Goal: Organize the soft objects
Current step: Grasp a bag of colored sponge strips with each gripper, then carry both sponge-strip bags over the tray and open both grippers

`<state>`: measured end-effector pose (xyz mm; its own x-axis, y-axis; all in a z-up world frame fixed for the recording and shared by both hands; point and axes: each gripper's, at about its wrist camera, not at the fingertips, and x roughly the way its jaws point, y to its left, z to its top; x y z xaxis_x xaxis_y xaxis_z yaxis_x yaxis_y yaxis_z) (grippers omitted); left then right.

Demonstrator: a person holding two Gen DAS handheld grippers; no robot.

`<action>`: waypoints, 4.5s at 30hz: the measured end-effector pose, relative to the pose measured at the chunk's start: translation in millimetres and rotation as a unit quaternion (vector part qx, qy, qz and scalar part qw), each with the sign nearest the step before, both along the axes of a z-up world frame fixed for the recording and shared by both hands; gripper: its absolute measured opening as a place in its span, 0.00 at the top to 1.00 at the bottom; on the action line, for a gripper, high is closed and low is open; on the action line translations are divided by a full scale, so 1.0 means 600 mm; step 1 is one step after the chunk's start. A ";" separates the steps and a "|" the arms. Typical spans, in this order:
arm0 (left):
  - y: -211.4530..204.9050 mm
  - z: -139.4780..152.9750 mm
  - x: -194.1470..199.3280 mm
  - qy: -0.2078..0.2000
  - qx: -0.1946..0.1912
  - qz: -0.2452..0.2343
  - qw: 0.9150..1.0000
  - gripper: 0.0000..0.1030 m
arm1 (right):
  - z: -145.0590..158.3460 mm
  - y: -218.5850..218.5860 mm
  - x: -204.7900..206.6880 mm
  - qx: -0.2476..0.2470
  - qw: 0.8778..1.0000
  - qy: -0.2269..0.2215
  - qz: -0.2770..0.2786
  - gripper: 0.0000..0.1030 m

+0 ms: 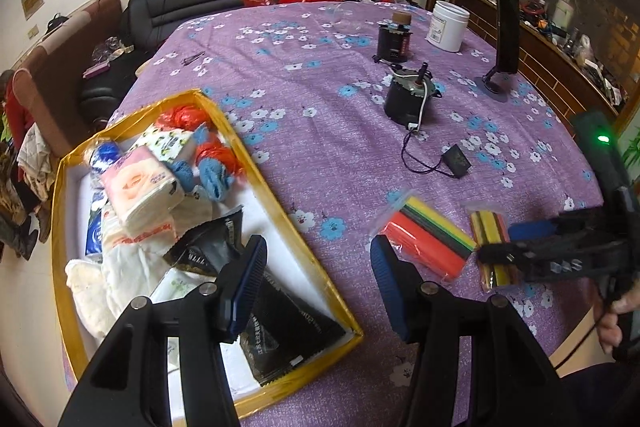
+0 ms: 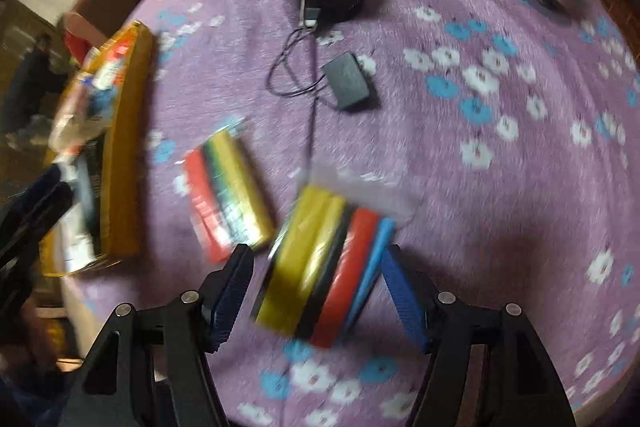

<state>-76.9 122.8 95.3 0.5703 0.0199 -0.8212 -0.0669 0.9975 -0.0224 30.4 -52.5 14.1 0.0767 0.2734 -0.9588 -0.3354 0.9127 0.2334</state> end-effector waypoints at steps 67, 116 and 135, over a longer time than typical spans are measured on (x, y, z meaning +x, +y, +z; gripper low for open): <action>-0.150 -0.071 0.092 0.076 -0.031 -0.088 0.993 0.62 | 0.063 -0.164 -0.026 0.009 0.995 -0.100 -0.004 0.56; 0.238 -0.050 -0.140 0.028 0.008 0.137 0.990 0.62 | 0.079 0.411 -0.120 0.070 0.956 -0.101 0.265 0.56; 0.243 -0.070 -0.127 0.027 0.014 0.133 0.991 0.61 | 0.062 0.455 -0.098 0.050 0.958 -0.116 0.257 0.55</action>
<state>-152.9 268.8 53.1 0.4972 0.1867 -0.8473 -0.3277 0.9446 0.0159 -28.3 220.7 51.4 0.1153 0.4219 -0.8993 -0.7884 0.5895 0.1755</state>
